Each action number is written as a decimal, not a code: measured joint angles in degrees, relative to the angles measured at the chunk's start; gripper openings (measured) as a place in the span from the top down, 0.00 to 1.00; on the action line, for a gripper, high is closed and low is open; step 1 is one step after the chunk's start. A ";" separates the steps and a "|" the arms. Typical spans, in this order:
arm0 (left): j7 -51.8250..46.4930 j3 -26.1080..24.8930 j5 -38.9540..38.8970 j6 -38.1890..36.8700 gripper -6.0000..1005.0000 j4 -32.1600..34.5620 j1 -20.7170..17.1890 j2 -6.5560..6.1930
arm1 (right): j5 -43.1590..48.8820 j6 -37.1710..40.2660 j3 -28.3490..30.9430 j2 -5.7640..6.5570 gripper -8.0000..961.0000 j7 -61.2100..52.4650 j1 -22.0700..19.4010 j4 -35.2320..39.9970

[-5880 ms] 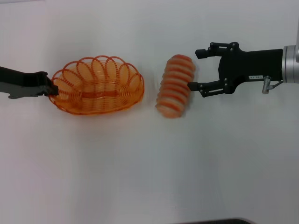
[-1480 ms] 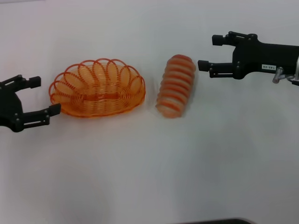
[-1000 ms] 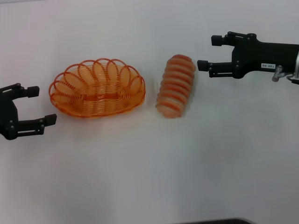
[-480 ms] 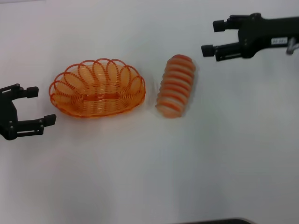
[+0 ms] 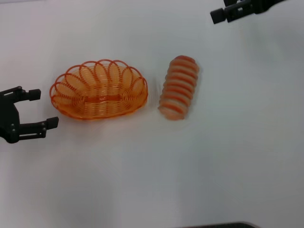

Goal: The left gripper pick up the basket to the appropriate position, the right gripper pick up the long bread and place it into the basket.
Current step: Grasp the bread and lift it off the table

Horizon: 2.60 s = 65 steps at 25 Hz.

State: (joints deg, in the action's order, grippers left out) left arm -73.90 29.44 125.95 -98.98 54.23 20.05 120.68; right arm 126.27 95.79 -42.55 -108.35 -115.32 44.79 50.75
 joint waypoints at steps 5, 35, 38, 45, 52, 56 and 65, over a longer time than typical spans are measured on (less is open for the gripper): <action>-0.01 0.00 -0.01 0.23 0.14 -0.18 -0.01 0.00 | 6.37 1.32 -0.03 -0.85 0.05 -8.80 5.38 1.23; 0.00 -0.01 0.08 0.33 0.15 -0.15 -0.01 0.02 | 27.64 -1.04 -15.33 -7.46 0.05 -13.91 18.02 -4.54; -0.01 0.00 -0.01 0.12 0.15 -0.16 -0.06 0.07 | 29.51 -2.70 -15.92 -8.16 0.05 -13.00 19.11 -6.50; -0.02 0.00 0.06 -0.15 0.18 -0.18 -0.10 0.14 | 31.00 -6.72 -18.53 -9.55 0.05 -11.64 20.40 -10.37; -0.02 0.00 0.08 -0.12 0.18 -0.26 -0.06 0.19 | 31.11 -11.80 -21.46 -10.63 0.05 -11.61 21.50 -14.25; -0.01 0.00 0.08 0.08 0.18 -0.34 -0.03 0.17 | 31.14 -14.91 -22.00 -10.92 0.05 -11.60 21.92 -16.46; -0.02 0.00 0.08 0.42 0.18 -0.98 -0.01 0.08 | 31.14 -19.98 -23.25 -11.26 0.05 -11.99 22.50 -20.69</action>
State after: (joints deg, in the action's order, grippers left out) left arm -73.92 29.44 126.04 -98.57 53.25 20.04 120.76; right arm 157.41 75.81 -65.79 -119.61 -127.30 67.29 30.06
